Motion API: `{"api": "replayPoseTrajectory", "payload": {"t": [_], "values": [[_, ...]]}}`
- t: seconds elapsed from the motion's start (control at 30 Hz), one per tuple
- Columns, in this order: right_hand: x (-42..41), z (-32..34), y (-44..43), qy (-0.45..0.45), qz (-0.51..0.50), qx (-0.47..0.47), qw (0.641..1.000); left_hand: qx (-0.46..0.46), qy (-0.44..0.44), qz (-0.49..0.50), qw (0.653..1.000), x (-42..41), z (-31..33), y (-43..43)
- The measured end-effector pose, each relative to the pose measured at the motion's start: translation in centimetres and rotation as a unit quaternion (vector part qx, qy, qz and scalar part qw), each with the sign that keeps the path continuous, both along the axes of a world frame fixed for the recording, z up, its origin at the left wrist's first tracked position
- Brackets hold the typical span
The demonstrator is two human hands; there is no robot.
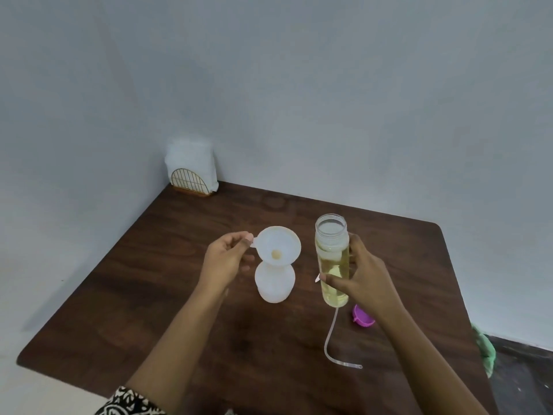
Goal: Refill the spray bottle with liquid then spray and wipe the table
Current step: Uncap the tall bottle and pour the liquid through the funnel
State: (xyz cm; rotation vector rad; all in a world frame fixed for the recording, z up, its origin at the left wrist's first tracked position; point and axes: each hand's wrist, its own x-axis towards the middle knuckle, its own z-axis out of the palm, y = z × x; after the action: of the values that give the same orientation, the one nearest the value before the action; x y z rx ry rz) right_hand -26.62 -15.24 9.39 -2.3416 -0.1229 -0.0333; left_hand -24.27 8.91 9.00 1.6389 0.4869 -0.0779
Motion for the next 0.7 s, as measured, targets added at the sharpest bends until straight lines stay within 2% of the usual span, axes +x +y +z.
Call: {"api": "replayPoseTrajectory", "payload": {"t": [0.27,0.7], "values": [[0.4,-0.9,-0.3,-0.019,0.001,-0.112,0.993,0.005,-0.009,0.005,1.000,0.5,0.0,0.0],[0.2,-1.3,-0.4,0.002,0.015,-0.223,0.975,-0.050,0.005,0.001,0.999,0.7,-0.5,0.3]]}}
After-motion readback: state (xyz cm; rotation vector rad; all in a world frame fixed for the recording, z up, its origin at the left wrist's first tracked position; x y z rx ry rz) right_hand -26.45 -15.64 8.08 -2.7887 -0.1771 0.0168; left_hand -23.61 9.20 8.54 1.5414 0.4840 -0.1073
